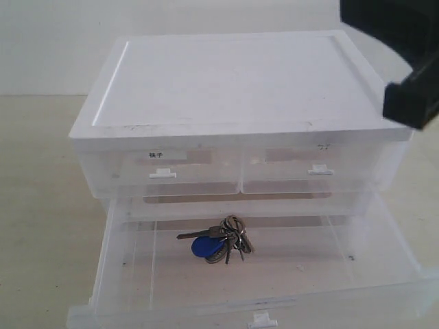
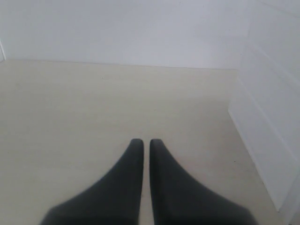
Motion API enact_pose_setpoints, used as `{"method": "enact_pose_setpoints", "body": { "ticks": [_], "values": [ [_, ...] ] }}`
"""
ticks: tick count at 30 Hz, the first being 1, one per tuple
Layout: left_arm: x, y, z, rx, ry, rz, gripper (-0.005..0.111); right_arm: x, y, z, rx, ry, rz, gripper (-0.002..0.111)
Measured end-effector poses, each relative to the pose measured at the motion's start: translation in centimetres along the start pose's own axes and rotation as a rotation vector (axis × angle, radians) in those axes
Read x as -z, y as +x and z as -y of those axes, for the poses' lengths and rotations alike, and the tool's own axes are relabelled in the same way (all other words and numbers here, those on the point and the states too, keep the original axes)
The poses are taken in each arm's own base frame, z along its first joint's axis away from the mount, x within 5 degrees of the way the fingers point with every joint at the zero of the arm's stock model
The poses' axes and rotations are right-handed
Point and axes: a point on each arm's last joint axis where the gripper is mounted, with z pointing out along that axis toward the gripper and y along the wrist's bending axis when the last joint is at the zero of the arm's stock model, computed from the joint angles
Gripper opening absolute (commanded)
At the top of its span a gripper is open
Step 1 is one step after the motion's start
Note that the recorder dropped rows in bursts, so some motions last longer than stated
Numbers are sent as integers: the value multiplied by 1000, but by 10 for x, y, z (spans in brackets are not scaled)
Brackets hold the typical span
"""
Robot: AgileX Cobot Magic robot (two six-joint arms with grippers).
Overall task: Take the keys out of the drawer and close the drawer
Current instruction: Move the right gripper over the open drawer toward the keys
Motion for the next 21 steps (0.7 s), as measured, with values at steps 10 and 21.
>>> {"method": "enact_pose_setpoints", "body": {
  "ticks": [10, 21],
  "values": [
    [0, 0, 0, 0, 0, 0, 5, 4, 25, 53, 145, 750, -579, 0],
    [0, 0, 0, -2, 0, 0, 5, -8, 3, -3, -157, -32, -910, 6]
  ]
}}
